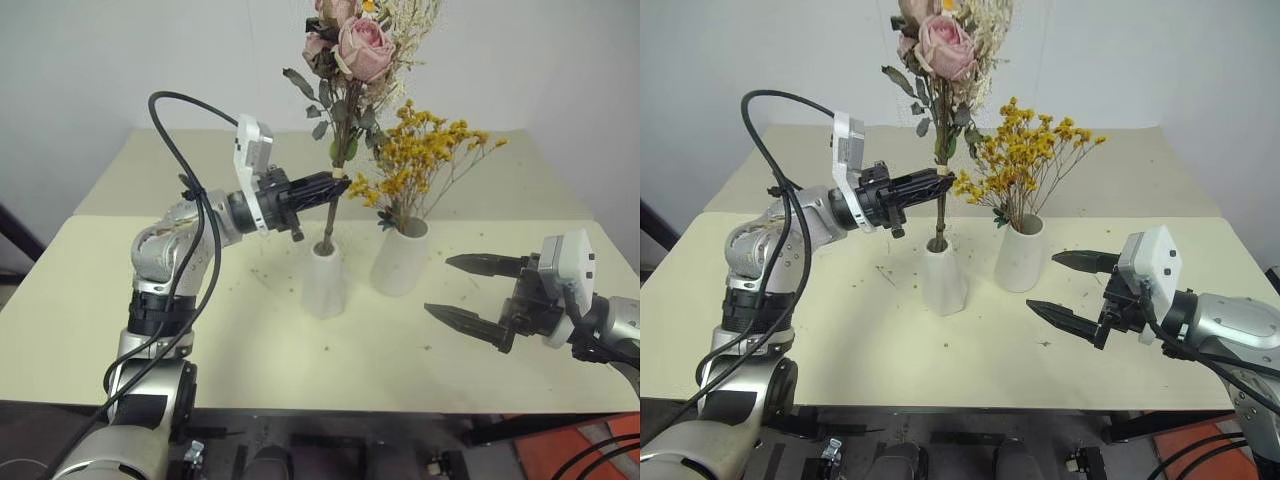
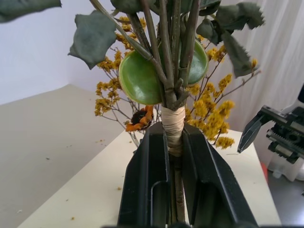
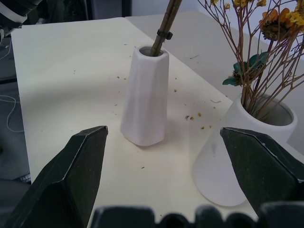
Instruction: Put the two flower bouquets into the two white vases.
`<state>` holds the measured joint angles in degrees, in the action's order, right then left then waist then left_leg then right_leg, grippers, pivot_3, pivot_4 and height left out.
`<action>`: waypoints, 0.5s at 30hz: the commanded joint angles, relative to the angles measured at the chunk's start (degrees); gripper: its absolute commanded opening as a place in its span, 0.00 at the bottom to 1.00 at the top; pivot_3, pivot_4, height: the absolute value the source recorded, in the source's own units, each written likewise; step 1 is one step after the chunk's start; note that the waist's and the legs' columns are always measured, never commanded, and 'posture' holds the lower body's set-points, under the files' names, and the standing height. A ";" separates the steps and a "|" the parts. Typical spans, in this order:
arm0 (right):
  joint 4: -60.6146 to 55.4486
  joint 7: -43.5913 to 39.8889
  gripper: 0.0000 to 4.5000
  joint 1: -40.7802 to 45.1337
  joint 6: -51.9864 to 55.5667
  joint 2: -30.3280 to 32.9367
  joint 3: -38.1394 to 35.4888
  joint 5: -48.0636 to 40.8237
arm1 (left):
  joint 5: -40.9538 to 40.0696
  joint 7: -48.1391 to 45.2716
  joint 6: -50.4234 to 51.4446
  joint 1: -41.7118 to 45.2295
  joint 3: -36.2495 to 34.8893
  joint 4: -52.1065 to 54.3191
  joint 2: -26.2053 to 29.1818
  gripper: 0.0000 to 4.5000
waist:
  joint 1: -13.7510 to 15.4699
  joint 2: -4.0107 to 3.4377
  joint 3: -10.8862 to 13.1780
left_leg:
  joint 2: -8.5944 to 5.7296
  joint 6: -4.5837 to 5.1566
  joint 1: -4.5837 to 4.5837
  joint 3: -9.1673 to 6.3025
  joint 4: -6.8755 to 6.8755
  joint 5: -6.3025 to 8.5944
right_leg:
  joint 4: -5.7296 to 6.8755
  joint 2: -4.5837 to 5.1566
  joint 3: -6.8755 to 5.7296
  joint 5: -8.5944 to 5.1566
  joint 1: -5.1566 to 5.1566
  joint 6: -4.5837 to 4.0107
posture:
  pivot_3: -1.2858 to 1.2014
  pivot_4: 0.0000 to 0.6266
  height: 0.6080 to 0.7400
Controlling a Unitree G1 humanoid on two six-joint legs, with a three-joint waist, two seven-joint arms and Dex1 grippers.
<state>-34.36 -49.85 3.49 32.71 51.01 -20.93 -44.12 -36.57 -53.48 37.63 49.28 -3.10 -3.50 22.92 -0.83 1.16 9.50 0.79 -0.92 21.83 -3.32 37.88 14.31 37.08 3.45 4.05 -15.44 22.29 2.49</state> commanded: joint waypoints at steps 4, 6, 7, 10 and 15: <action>-1.75 0.16 1.00 -0.30 -1.09 -0.38 -2.37 -1.20 | 0.01 -0.83 -2.60 -1.77 -0.33 2.83 -0.21 0.03 | 0.01 0.00 0.00 | 0.00 0.00 -0.01 0.00 0.00 0.00 | 0.01 0.00 0.00 0.00 -0.01 0.00 | 0.52 0.24 1.00; -1.85 0.21 1.00 -0.40 -1.11 -0.47 -2.37 -1.21 | -0.06 -0.74 -2.82 -2.71 -0.23 3.45 -0.38 0.03 | 0.00 0.00 0.00 | 0.00 0.00 -0.02 0.00 0.00 0.00 | 0.01 0.00 0.00 0.00 -0.02 0.00 | 0.52 0.24 1.00; -1.86 0.23 1.00 -0.41 -1.12 -0.50 -2.37 -1.20 | -0.02 -0.72 -3.02 -3.15 -0.16 3.70 -0.46 0.03 | 0.00 0.00 0.00 | 0.00 0.00 -0.02 0.00 0.00 0.00 | 0.00 0.00 0.00 0.00 -0.02 0.00 | 0.52 0.24 1.00; -1.89 0.22 1.00 -0.47 -1.16 -0.63 -2.40 -1.19 | -0.53 -0.12 -3.17 -4.74 -0.46 4.96 -1.13 0.03 | 0.01 0.00 0.00 | 0.00 0.00 -0.02 0.00 0.00 0.00 | 0.00 0.00 0.00 0.00 -0.02 0.00 | 0.52 0.24 1.00; -1.79 0.12 1.00 -0.35 -1.24 -0.82 -2.36 -1.10 | -1.04 1.06 -2.19 -6.51 -0.73 7.60 -1.26 0.03 | 0.00 0.00 0.00 | 0.01 0.00 -0.03 0.00 0.00 0.00 | 0.01 0.00 0.00 0.00 -0.02 0.00 | 0.52 0.24 1.00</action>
<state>-34.47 -49.85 3.02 32.70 50.35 -21.18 -44.14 -36.30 -52.88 35.95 42.37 -2.96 1.07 21.70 -0.83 1.16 9.50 0.79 -0.92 21.81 -3.32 37.88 14.31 37.08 3.45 4.05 -15.44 22.27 2.49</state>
